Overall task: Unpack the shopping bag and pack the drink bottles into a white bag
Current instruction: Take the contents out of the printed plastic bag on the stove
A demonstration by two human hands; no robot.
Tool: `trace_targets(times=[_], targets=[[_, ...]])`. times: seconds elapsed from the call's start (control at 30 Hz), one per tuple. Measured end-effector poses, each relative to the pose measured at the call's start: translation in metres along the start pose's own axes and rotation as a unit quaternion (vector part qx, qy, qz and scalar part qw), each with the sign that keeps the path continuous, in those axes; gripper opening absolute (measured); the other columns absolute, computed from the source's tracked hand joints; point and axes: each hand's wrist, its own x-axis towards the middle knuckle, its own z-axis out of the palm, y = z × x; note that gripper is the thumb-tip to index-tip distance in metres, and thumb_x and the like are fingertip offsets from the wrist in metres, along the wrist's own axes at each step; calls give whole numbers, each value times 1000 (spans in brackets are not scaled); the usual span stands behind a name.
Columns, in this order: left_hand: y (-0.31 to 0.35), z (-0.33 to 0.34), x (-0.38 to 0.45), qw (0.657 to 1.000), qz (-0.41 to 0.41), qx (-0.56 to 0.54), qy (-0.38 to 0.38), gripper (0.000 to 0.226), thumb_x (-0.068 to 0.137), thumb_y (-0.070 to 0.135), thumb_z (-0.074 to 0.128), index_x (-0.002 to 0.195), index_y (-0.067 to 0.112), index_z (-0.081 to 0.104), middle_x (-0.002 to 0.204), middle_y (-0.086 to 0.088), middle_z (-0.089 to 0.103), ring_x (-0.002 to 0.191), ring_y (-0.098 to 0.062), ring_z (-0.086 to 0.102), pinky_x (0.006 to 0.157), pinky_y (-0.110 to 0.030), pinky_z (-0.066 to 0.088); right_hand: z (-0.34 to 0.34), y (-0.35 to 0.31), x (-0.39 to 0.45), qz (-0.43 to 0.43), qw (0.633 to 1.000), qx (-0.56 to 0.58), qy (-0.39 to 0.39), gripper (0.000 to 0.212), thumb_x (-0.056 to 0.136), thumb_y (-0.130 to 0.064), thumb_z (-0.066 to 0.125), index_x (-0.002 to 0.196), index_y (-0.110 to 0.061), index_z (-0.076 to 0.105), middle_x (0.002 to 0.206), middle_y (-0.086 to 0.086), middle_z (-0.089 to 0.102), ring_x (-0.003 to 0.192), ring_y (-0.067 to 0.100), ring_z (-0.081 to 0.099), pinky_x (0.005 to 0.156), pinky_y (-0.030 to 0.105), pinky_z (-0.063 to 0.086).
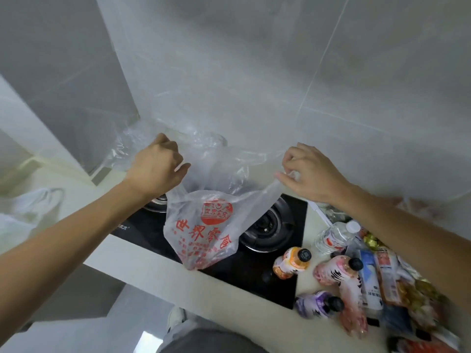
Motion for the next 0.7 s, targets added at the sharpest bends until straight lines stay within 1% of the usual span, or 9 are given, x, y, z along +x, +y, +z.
trace_targets(times=[0.07, 0.13, 0.2, 0.23, 0.33, 0.47, 0.53, 0.6, 0.7], targets=[[-1, -5, -19, 1000, 1, 1, 11, 48, 85, 22, 81, 51, 10, 49, 77, -6, 64, 95, -35, 55, 56, -42, 51, 6, -10, -11, 2, 1000, 1, 11, 57, 100, -53, 51, 62, -12, 64, 90, -3, 62, 91, 22, 56, 105, 40, 43], [-3, -1, -40, 1000, -7, 8, 2, 45, 85, 26, 80, 53, 10, 52, 82, -5, 66, 100, -33, 54, 58, -44, 53, 19, -22, -21, -1, 1000, -8, 7, 53, 100, -45, 58, 59, -12, 65, 92, -1, 64, 94, 24, 59, 109, 45, 43], [-10, 11, -59, 1000, -7, 14, -27, 40, 84, 28, 80, 56, 8, 60, 82, -4, 66, 99, -32, 54, 60, -45, 54, 36, -38, -32, -19, 1000, -14, 5, 41, 93, -29, 69, 57, -12, 64, 91, 1, 66, 95, 29, 61, 104, 49, 47], [-14, 17, -68, 999, -3, 17, -47, 38, 84, 29, 81, 58, 7, 64, 81, -4, 65, 98, -32, 54, 63, -46, 54, 44, -47, -38, -29, 999, -15, 2, 37, 90, -25, 72, 56, -14, 63, 89, 0, 66, 95, 29, 61, 101, 47, 47], [-28, 33, -88, 996, 37, 21, -77, 32, 81, 24, 83, 59, 6, 69, 75, -6, 62, 89, -31, 53, 67, -45, 53, 69, -75, -51, -42, 999, -27, -16, 31, 85, -26, 78, 61, -19, 60, 83, -5, 59, 92, 25, 57, 100, 39, 39], [-50, 46, -97, 989, 107, 6, -103, 30, 79, 23, 84, 61, 3, 70, 70, -6, 63, 85, -32, 56, 68, -43, 54, 97, -104, -55, -22, 999, -15, -25, 21, 84, -25, 77, 78, -21, 57, 88, -7, 60, 93, 22, 57, 103, 36, 35], [-64, 54, -98, 981, 149, 10, -122, 32, 78, 21, 85, 58, 3, 67, 64, -7, 59, 80, -32, 54, 64, -44, 53, 106, -117, -54, -7, 998, -30, -47, 17, 85, -26, 77, 95, -19, 65, 99, -5, 67, 102, 22, 60, 107, 36, 32], [-78, 61, -99, 974, 174, 13, -147, 32, 79, 20, 84, 58, 5, 64, 62, -6, 58, 78, -32, 52, 63, -45, 52, 117, -130, -54, 7, 995, -47, -84, 25, 87, -28, 76, 110, -19, 69, 108, -4, 70, 111, 23, 61, 111, 38, 31], [-93, 71, -102, 966, 190, 14, -174, 26, 81, 18, 81, 67, 9, 61, 61, -6, 57, 78, -31, 53, 64, -44, 53, 137, -151, -54, 30, 989, -47, -135, 31, 93, -29, 71, 123, -22, 68, 114, -5, 72, 113, 22, 61, 111, 40, 35]])
